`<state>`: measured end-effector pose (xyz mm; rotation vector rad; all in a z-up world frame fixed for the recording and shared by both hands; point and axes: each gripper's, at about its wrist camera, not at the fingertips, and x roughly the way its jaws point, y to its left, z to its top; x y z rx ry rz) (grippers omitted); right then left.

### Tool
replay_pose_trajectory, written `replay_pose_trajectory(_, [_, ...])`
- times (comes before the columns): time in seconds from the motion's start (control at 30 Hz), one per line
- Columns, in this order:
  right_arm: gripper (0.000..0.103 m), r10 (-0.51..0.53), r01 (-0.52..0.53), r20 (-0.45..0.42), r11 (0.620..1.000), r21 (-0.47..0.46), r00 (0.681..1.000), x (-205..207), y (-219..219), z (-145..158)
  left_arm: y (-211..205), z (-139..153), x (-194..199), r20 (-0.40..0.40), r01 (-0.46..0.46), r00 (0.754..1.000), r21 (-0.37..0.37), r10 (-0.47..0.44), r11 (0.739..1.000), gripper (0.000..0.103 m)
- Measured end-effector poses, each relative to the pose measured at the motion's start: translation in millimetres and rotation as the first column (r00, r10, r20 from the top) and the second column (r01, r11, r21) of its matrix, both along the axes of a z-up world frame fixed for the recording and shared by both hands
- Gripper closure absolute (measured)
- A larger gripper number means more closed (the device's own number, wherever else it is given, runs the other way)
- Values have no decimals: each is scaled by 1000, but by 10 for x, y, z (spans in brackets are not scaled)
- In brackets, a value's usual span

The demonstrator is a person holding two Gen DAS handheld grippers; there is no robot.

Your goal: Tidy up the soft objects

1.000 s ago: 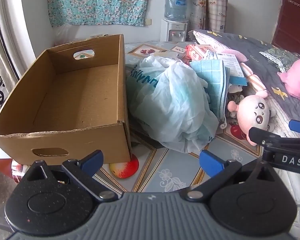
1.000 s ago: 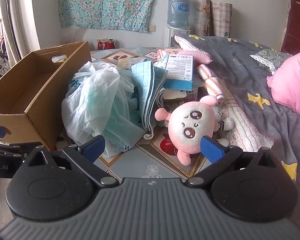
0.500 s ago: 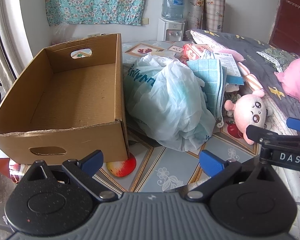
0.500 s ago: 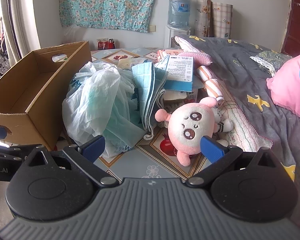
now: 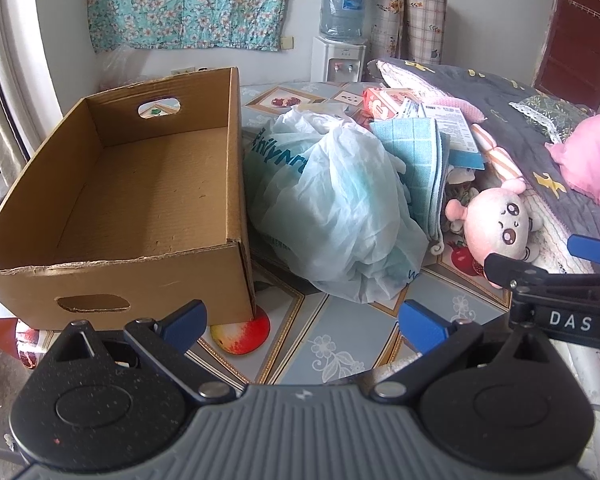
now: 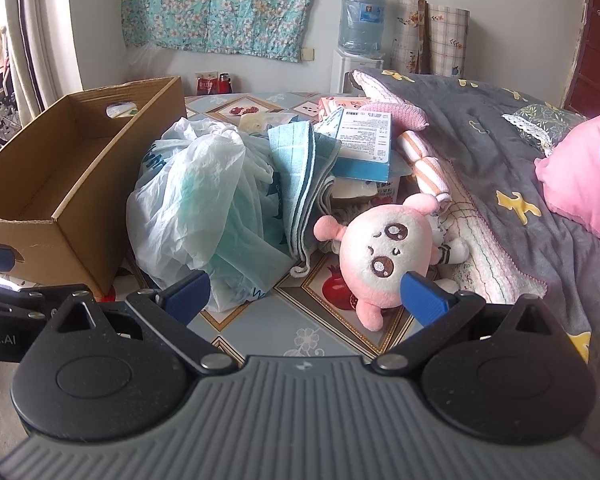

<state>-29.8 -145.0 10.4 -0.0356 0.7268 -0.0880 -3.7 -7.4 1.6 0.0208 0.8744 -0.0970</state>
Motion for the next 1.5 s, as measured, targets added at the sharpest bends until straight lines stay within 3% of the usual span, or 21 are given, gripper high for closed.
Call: replay_pose_trajectory(1.5, [1, 22, -22, -12, 1000, -17, 1000, 47, 65, -26, 58, -1, 5, -5, -7, 1000, -6, 7, 1000, 0])
